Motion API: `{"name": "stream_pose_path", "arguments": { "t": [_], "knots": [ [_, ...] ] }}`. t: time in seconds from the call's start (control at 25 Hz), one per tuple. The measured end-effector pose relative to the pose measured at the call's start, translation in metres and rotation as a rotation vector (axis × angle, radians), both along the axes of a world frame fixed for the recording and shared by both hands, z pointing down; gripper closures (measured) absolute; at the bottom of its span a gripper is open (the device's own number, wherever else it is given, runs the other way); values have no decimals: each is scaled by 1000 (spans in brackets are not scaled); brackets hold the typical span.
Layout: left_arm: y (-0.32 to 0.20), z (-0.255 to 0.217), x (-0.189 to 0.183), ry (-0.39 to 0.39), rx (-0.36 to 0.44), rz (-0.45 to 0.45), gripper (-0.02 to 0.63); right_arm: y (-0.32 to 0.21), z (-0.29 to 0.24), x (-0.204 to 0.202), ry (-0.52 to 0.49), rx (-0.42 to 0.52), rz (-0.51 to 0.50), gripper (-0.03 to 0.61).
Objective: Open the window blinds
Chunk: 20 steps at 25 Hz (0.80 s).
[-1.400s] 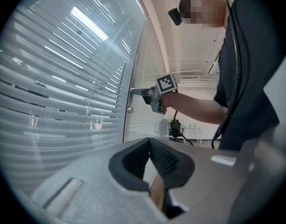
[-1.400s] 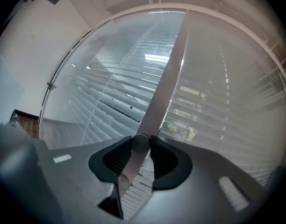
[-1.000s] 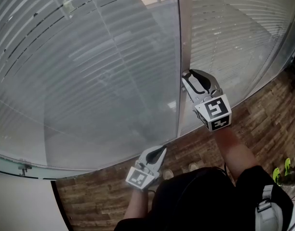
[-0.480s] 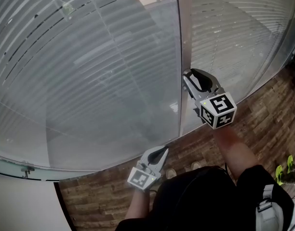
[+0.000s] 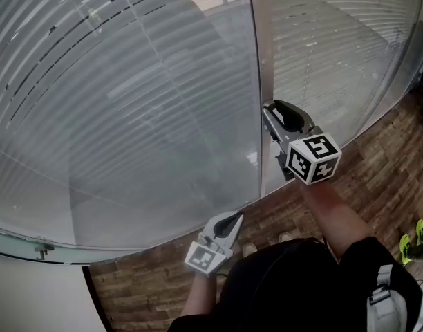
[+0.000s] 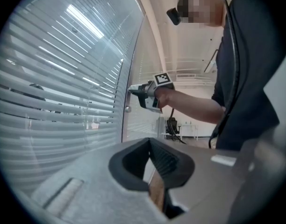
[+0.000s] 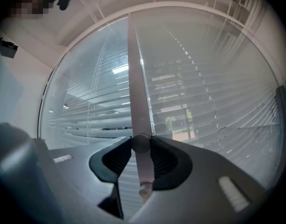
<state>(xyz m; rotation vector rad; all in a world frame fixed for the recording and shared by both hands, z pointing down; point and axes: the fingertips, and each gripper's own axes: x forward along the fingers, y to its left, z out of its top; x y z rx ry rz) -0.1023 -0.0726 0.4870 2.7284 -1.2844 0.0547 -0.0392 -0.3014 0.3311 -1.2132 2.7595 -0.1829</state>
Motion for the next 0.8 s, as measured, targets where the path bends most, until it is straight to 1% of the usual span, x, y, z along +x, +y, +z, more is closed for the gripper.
{"name": "stream_pose_path", "arguments": {
  "t": [0.2, 0.48, 0.72, 0.8],
  "knots": [
    [0, -1, -1, 4, 1, 11, 609, 2, -1, 0, -51, -31, 0, 449],
    [-3, -1, -3, 7, 0, 28, 609, 2, -2, 0, -50, -23, 6, 449],
    [-6, -1, -2, 6, 6, 42, 609, 1, -2, 0, -60, -14, -19, 444],
    [-7, 0, -2, 6, 7, 44, 609, 1, -3, 0, -74, -13, -35, 389]
  ]
}}
